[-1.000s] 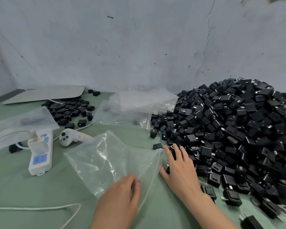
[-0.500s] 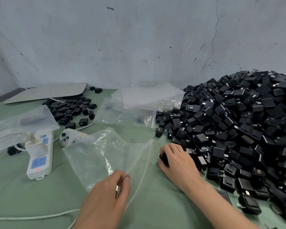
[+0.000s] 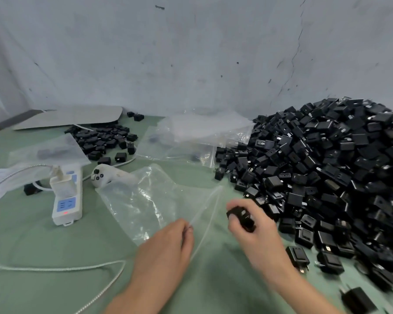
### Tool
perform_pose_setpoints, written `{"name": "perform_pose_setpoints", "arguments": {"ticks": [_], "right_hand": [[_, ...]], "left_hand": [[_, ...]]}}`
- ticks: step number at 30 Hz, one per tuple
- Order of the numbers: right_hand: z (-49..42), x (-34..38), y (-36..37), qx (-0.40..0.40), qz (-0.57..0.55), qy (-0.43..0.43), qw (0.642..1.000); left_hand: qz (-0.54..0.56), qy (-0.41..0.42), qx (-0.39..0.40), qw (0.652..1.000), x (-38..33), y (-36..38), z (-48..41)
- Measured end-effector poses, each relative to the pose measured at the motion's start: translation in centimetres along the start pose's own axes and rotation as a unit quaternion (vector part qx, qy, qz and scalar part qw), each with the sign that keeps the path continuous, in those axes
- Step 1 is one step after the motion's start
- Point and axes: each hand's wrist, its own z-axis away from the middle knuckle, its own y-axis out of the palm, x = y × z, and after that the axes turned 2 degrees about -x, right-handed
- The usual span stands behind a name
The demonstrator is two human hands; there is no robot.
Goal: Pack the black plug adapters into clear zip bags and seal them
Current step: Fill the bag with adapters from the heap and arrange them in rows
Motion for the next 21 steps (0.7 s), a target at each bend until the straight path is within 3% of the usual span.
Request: {"name": "perform_pose_setpoints", "arguments": {"ticks": [1, 3, 4, 5, 7, 13, 16, 18, 21], "right_hand": [[0.3, 1.1, 0.2, -0.011, -0.170, 0.124, 0.977], [0.6, 2.7, 0.8, -0.001, -0.428, 0.340, 0.837], [0.7, 3.3, 1.0, 0.004, -0.498, 0.397, 0.771], [0.6, 3.7, 1.2, 0.005, -0.538, 0.427, 0.727], [0.3, 4.2, 1.6, -0.014, -0.572, 0.441, 0.692], [-0.1, 3.5, 2.8, -0.089, -0.590, 0.417, 0.685], [0.3, 2.6, 3.2, -0.097, -0.575, 0.397, 0.708], [0.8, 2.3, 3.4, -0.074, -0.524, 0.390, 0.754], [1.5, 2.7, 3.4, 0.044, -0.358, 0.311, 0.879]], "left_hand": [[-0.002, 0.006, 0.006, 1.000, -0.3, 0.3, 0.0], [0.001, 0.019, 0.019, 1.000, -1.0, 1.0, -0.1], [0.001, 0.024, 0.024, 0.999, -1.4, 1.3, 0.0], [0.000, 0.027, 0.030, 0.999, -1.8, 1.5, 0.1], [-0.003, 0.022, 0.041, 0.999, -2.2, 1.6, 0.3], [-0.008, 0.020, 0.072, 0.997, -3.1, 1.7, 0.8], [0.039, 0.017, 0.039, 0.998, -3.7, 1.3, 1.0], [0.091, 0.022, -0.003, 0.996, -4.2, 0.9, 1.3], [0.098, 0.036, -0.022, 0.994, -4.4, 0.3, 1.7]]}}
